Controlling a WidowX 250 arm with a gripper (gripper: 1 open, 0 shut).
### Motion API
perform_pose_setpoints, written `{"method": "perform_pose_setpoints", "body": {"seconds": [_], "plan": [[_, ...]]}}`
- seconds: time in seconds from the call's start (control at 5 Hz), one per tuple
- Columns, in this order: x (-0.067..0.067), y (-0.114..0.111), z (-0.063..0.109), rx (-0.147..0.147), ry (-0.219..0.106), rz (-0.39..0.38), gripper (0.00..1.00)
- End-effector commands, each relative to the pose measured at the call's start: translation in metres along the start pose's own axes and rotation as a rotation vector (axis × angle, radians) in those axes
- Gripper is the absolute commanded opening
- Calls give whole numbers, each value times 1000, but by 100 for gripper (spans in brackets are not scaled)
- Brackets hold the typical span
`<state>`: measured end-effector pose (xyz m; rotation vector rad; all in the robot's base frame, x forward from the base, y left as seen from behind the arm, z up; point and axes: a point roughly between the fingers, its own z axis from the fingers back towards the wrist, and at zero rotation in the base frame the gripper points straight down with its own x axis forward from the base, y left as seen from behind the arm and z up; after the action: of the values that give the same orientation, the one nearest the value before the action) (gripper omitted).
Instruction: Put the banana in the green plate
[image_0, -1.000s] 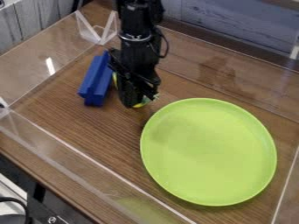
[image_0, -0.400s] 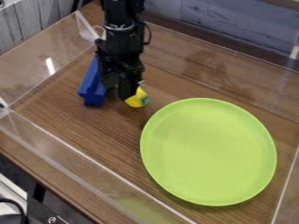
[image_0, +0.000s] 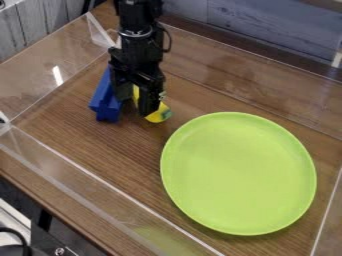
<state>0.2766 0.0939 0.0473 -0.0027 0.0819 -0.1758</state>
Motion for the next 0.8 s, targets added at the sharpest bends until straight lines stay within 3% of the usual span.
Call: {"method": "perform_pose_setpoints", "body": {"seconds": [0.0, 0.6], "plan": [[16, 9, 15, 21, -54, 24, 100], [21, -13, -2, 9, -57, 16, 100]]}}
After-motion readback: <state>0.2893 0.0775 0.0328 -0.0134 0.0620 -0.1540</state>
